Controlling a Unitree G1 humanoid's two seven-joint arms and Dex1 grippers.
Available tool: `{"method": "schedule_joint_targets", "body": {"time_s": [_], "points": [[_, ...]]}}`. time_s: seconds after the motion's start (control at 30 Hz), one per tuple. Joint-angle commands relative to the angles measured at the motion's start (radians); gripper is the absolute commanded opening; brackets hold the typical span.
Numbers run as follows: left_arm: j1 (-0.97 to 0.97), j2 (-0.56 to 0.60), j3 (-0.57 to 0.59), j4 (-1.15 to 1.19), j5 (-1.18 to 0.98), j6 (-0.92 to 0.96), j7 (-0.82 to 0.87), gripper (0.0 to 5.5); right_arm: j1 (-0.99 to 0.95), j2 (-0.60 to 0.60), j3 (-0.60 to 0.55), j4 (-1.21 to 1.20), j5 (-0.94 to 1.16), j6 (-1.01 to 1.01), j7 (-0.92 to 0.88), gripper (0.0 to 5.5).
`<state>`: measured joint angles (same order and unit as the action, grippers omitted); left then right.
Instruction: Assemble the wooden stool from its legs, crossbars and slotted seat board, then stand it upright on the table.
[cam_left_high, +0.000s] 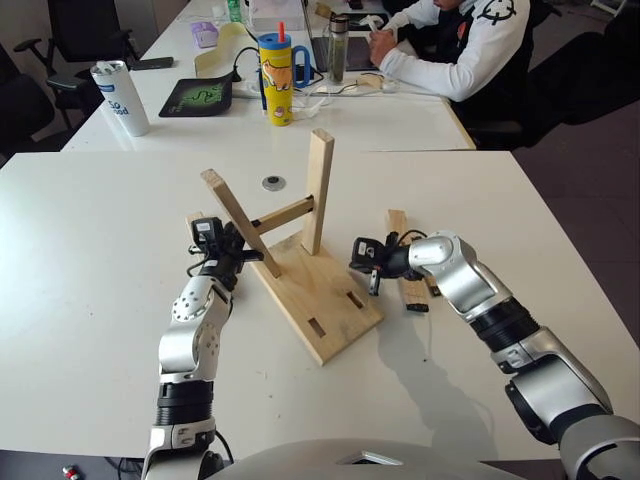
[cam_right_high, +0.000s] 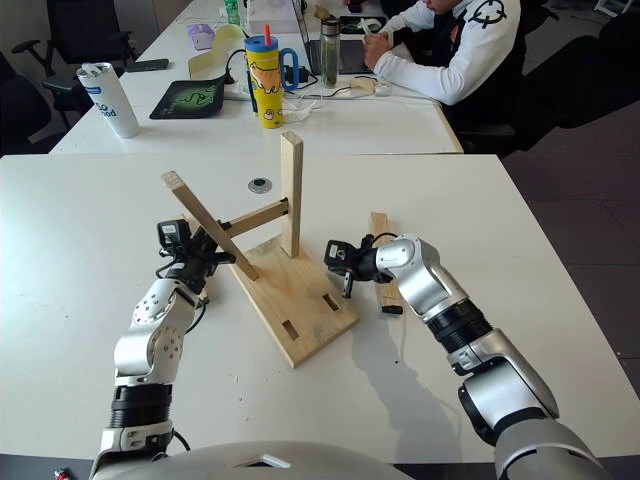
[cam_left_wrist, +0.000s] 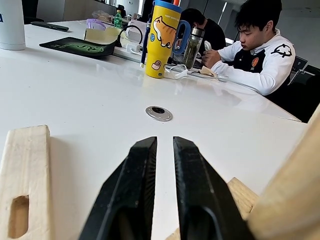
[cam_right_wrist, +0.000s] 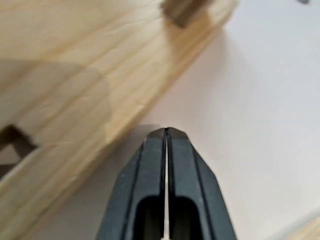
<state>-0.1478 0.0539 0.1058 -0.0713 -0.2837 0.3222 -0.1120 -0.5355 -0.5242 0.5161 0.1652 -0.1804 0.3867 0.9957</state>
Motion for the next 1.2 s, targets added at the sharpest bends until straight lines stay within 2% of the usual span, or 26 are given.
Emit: {"method": "schedule_joint_targets", "body": {"time_s": [0.03,0.3,0.63,1.0,1.07,1.2], "points": [[-0.122,-0.027,-0.040,0.130,0.031,-0.040,-0.014,0.65,0.017,-0.018,0.031,-0.047,-0.037,0.000,0.016,0.00],[-0.291,-0.022,-0.073,0.410,0.083,-0.149,-0.082,0.65,0.003,0.082,-0.011,-0.013,-0.048,0.043,-0.097,0.00],[-0.260,0.009,-0.045,0.413,0.085,-0.169,-0.101,0.65,-0.077,0.245,-0.155,0.207,-0.047,0.083,-0.421,0.00],[-0.215,0.018,-0.040,0.331,0.080,-0.138,-0.095,0.65,-0.109,0.221,-0.228,0.166,0.008,0.115,-0.385,0.00],[-0.183,0.025,-0.029,0.285,0.074,-0.125,-0.089,0.65,-0.115,0.189,-0.277,0.179,0.028,0.102,-0.389,0.00],[-0.109,0.056,0.017,0.181,0.054,-0.094,-0.084,0.65,-0.106,0.156,-0.511,0.194,0.120,-0.055,-0.551,0.00]]}}
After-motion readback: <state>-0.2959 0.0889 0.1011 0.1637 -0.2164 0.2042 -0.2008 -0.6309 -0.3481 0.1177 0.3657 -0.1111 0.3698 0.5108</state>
